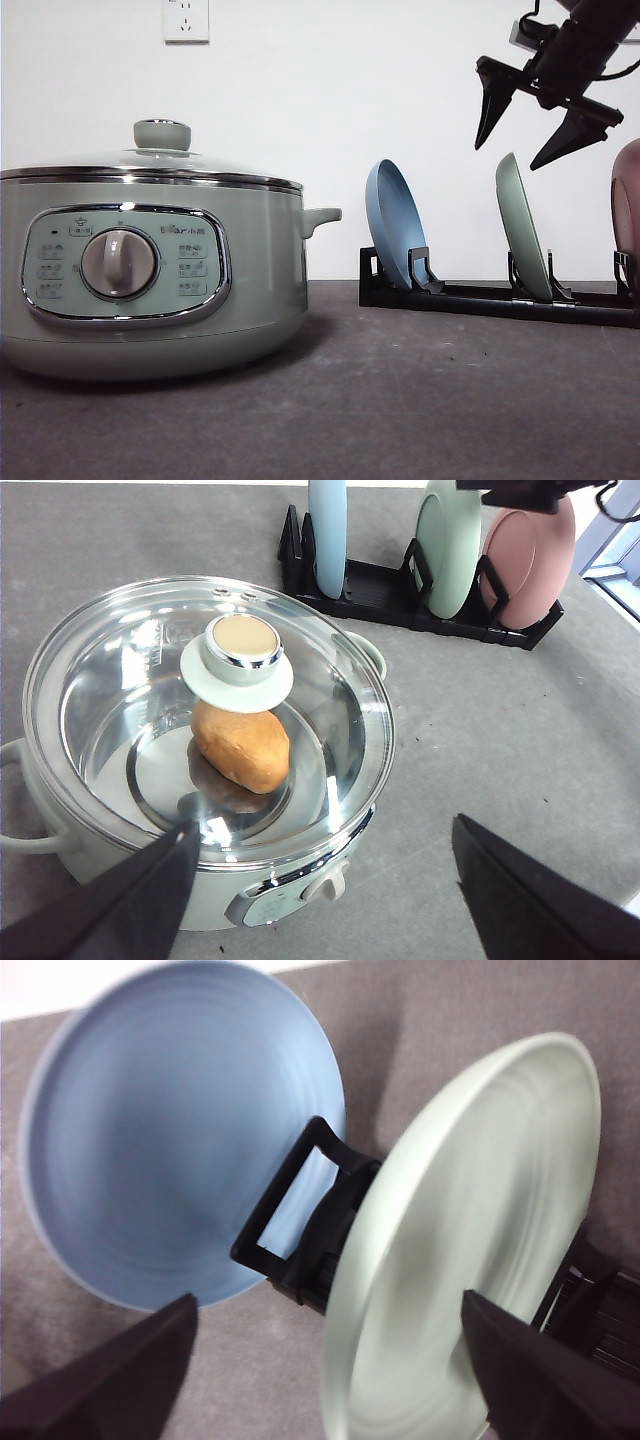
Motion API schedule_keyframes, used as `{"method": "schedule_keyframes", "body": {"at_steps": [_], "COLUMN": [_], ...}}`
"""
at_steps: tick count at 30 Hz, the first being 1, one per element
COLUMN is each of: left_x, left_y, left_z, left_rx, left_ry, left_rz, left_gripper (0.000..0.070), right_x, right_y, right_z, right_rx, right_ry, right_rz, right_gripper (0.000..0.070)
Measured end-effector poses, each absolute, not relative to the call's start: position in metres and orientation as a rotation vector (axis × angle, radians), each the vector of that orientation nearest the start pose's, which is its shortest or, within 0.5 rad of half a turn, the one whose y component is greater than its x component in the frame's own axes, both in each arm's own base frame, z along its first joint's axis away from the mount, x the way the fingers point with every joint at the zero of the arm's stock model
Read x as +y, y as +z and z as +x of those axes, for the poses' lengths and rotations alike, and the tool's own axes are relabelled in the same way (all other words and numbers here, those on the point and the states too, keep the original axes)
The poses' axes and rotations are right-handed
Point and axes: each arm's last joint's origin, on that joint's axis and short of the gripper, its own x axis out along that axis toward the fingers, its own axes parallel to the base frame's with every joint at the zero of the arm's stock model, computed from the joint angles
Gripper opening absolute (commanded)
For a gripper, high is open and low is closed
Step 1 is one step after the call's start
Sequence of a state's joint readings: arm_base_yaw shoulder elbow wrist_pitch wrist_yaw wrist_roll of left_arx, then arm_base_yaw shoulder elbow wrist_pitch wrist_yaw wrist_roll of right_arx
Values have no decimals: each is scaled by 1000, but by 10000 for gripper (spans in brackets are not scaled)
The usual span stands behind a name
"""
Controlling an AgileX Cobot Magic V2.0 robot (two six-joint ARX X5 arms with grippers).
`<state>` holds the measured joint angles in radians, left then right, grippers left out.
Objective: Transfer potato from steamer to green plate
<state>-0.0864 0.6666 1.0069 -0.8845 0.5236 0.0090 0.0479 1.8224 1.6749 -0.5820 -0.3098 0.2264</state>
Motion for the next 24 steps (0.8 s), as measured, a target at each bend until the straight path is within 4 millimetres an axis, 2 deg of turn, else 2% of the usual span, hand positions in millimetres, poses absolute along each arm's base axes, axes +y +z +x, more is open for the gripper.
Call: {"method": "schedule_keyframes", "body": {"at_steps": [2,5,9,14,16,19,24], "left_x": [-23,-23,-23,-23,-23,-23,-23], "left_y": [357,357,357,357,357,357,357], "left_z": [101,101,101,101,101,101,101], "left_rx": [537,537,537,537,537,537,538], "left_ry": [-597,-597,-597,-597,-597,-597,-597], "left_rz": [-111,-111,-111,-112,-112,-112,-112], "left_gripper": [515,515,515,515,515,515,515], "right_x": [28,28,29,29,29,29,29], "right_y": [317,313,307,307,307,307,307], "right_z": [409,411,414,415,415,415,415], "right_rx": [763,769,786,780,781,781,781], "right_ry": [258,257,254,255,255,255,257], "right_rz": [310,311,313,312,312,312,314], "right_gripper": [428,364,319,153,118,110,15]}}
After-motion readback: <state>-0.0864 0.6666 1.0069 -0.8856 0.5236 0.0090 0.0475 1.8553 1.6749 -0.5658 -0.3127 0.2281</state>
